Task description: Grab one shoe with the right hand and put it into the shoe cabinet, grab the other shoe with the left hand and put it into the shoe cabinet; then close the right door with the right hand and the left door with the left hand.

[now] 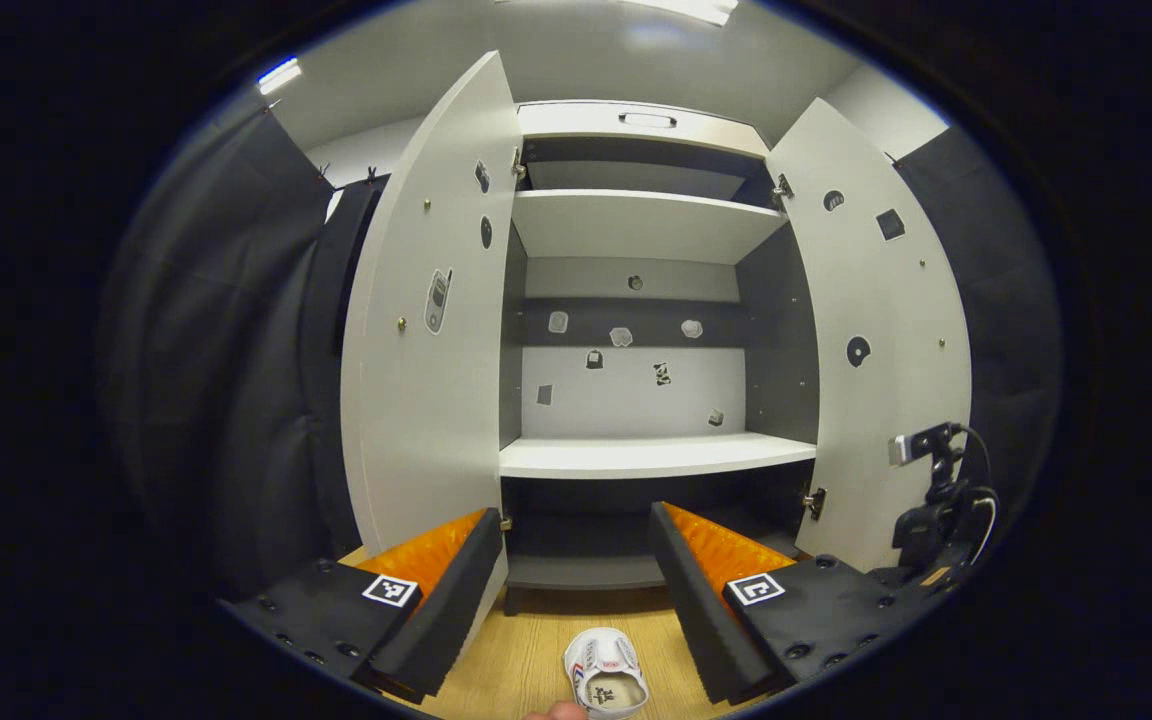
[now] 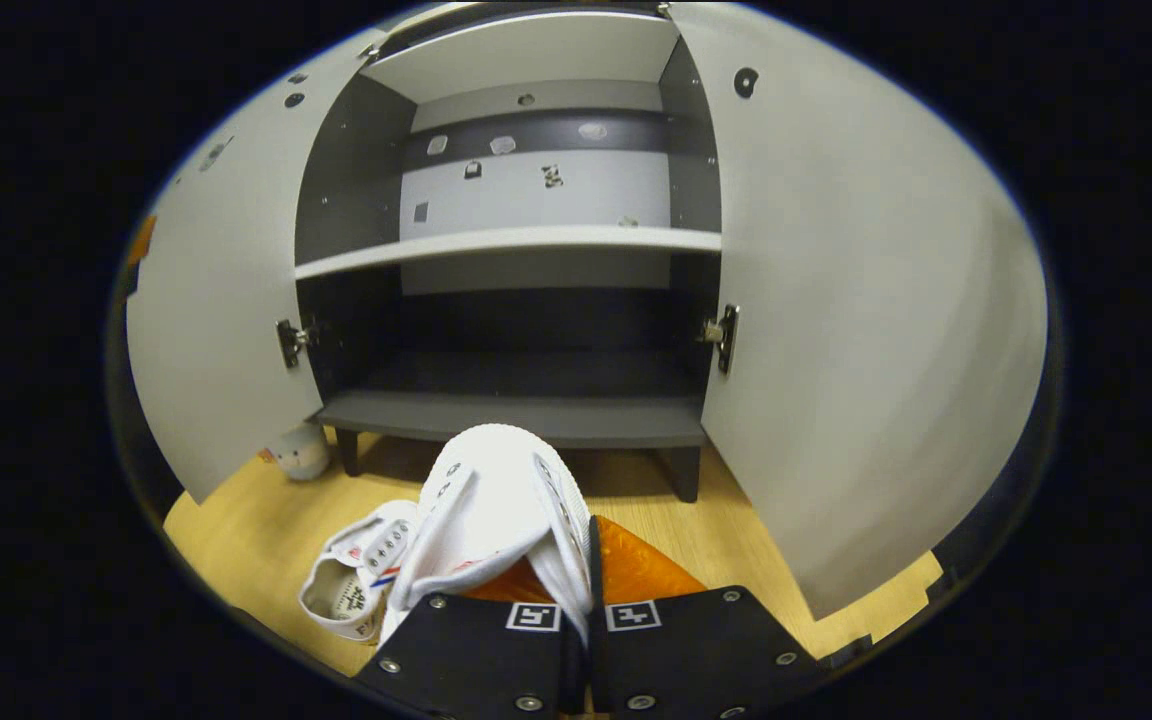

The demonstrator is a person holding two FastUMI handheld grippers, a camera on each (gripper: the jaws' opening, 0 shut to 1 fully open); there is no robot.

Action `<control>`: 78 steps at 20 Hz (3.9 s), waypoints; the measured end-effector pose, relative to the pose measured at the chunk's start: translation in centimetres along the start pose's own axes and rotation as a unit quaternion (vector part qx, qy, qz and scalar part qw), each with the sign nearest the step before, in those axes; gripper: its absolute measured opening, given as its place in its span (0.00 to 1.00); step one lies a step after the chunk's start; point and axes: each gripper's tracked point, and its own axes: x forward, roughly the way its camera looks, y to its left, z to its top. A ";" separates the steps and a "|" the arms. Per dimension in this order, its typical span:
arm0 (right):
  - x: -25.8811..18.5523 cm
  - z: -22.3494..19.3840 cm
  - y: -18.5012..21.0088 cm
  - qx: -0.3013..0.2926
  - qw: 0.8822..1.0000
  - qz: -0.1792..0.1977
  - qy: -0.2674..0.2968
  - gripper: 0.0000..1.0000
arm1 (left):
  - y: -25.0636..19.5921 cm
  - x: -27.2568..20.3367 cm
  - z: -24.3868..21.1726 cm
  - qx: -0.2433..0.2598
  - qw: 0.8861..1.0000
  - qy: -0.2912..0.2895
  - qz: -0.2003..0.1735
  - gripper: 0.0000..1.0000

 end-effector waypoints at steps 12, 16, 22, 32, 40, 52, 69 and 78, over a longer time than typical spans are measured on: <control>2.3 26.7 -1.1 -0.038 0.991 -0.044 -0.121 0.01 | 0.0 -0.6 0.8 -0.005 1.000 -0.020 -0.009 0.96; 10.3 28.4 -2.1 -0.044 0.994 -0.068 -0.074 0.02 | 0.6 -0.9 0.4 -0.010 1.000 -0.013 -0.004 0.96; 20.0 28.6 -4.4 -0.057 0.991 -0.119 -0.005 0.02 | 2.1 -0.7 0.2 -0.015 1.000 -0.007 0.012 0.96; 24.2 26.5 -5.0 -0.015 0.990 -0.125 0.059 0.09 | 3.5 0.2 -0.5 -0.013 0.999 0.003 0.029 0.94; 20.1 27.9 -4.2 -0.044 0.994 -0.090 0.031 0.40 | 2.4 0.9 -0.8 -0.017 1.000 0.004 0.013 0.97; 2.7 33.5 -1.2 -0.038 0.989 -0.020 -0.140 0.83 | 0.1 1.1 -0.1 -0.015 1.000 -0.004 -0.011 0.94; -11.5 17.2 -5.2 -0.010 0.973 -0.039 -0.228 0.94 | -0.1 -0.8 -11.0 -0.005 0.989 0.146 -0.032 0.97; -13.9 11.8 -3.5 -0.029 0.983 -0.012 -0.183 0.94 | 0.6 -2.4 -29.7 -0.012 0.927 0.369 -0.065 0.98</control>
